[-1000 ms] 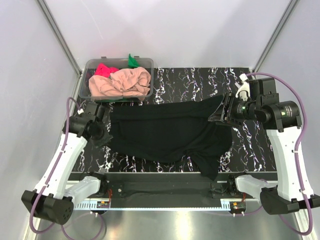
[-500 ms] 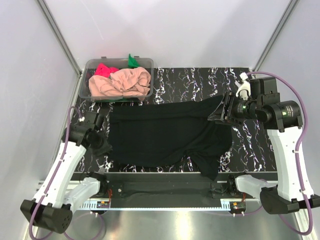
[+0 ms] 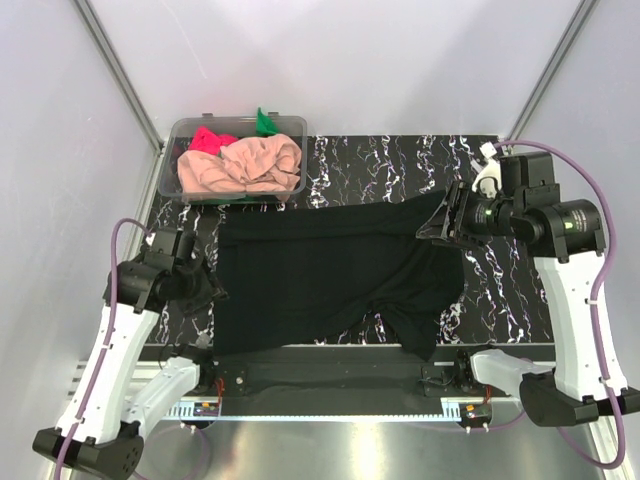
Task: Fold and stack the t-shirts
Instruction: Fold the tshirt
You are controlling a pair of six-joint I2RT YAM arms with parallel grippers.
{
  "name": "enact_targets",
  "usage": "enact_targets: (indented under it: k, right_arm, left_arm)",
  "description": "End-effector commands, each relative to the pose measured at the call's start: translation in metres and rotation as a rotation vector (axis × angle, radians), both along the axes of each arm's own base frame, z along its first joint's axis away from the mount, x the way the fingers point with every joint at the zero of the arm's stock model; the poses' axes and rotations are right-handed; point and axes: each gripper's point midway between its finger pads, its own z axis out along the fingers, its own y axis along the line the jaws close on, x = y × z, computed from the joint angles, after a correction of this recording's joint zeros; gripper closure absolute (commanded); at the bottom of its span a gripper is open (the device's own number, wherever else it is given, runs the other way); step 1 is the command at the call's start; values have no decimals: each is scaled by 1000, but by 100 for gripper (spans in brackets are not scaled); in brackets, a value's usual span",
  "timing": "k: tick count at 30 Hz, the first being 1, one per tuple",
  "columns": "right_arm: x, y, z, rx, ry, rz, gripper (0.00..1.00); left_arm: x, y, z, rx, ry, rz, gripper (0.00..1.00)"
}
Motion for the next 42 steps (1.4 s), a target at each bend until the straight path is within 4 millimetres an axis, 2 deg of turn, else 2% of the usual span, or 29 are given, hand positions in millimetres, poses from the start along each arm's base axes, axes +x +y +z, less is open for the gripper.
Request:
enact_targets:
  k: [1, 2, 4, 5, 7, 8, 10, 11, 12, 14, 19, 20, 21, 26, 31, 34, 38, 42]
  right_arm:
    - [-40, -20, -46, -134, 264, -23, 48]
    - [-42, -24, -64, -168, 333, -32, 49]
    - [-43, -31, -88, -244, 375, -61, 50]
    - [-50, -30, -106, -260, 420, -60, 50]
    - [-49, -25, -119, -274, 403, -61, 50]
    - [-57, -26, -139, -296, 457, -64, 49]
    - [-68, -21, -156, -312, 499, -77, 49]
    - [-79, -22, -175, -338, 552, -73, 49]
    - [-84, -21, -182, -359, 570, -86, 48]
    - [-93, -19, -189, -426, 596, -49, 48]
    - [-93, -39, -196, -602, 634, -4, 46]
    - [-91, -40, -198, -629, 645, 24, 42]
    - [-90, -44, -206, -681, 683, 40, 34]
    - [-86, -42, -225, -732, 784, 17, 37]
    - [-89, -27, -241, -672, 860, -51, 36]
    - [-101, -25, -254, -629, 930, -106, 36]
    - [-95, -30, -251, -583, 904, -226, 36]
    - [-92, -31, -255, -543, 909, -260, 37]
  left_arm:
    - [-1, 10, 8, 51, 6, 18, 47]
    - [6, 7, 11, 46, -10, 13, 47]
    - [14, 4, 15, 42, -17, -2, 47]
    - [19, 1, 18, 39, -36, -10, 47]
    - [26, -2, 20, 51, -44, -49, 47]
    - [27, -2, 21, 61, -40, -58, 47]
    - [32, -4, 26, 79, -45, -84, 47]
    - [32, -5, 29, 83, -51, -89, 47]
    - [34, -5, 33, 84, -64, -91, 47]
    - [36, -6, 37, 84, -80, -104, 47]
    - [38, -18, 32, 39, -74, -161, 47]
    - [39, -19, 32, 37, -79, -169, 47]
    - [38, -20, 34, 40, -93, -194, 47]
    - [37, -22, 31, 27, -108, -197, 47]
    - [21, -23, 20, -4, -99, -207, 47]
    - [14, -20, 18, 2, -107, -209, 47]
    - [9, -16, 18, 16, -104, -210, 47]
    - [11, -17, 19, 14, -102, -220, 47]
